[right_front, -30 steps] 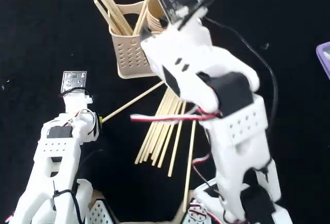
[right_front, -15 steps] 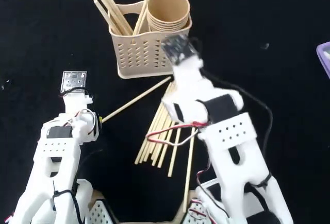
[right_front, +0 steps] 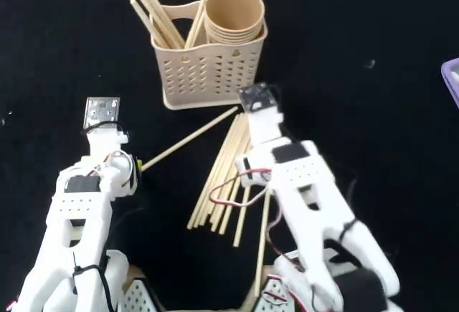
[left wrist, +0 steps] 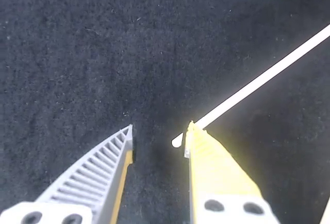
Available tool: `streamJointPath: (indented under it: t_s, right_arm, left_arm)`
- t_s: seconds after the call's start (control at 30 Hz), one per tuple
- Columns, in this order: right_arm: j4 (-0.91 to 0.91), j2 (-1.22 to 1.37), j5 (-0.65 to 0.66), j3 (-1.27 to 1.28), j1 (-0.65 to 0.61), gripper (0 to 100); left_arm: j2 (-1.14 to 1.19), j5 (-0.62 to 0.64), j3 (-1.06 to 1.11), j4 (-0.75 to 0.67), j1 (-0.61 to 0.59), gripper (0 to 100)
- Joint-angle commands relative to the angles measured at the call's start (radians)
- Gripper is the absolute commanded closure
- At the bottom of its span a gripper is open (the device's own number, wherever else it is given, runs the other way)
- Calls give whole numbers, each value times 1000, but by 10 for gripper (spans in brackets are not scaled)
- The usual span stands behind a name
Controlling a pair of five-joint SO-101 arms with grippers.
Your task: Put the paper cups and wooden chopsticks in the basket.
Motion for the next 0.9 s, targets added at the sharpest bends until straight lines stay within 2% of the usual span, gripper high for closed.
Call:
streamJointPath:
  t_s: [0.0,0.17,0.37,0.47,0.6,0.87]
  right_arm:
    - [-23,91,-17,-22,6,770]
    - [-6,236,-110,-85,8,770]
    - [91,346,-112,-205,0,776]
    - [118,374,-110,-254,6,841]
    - [124,366,-114,-266,6,992]
    - [147,268,-109,-271,48,988]
  left_arm:
    - [3,5,-8,-15,4,830]
    - [3,5,-8,-15,2,830]
    - [3,5,-8,-15,2,830]
    - [3,5,-8,-15,2,830]
    - [3,3,-8,-15,2,830]
    - [3,3,-8,-15,2,830]
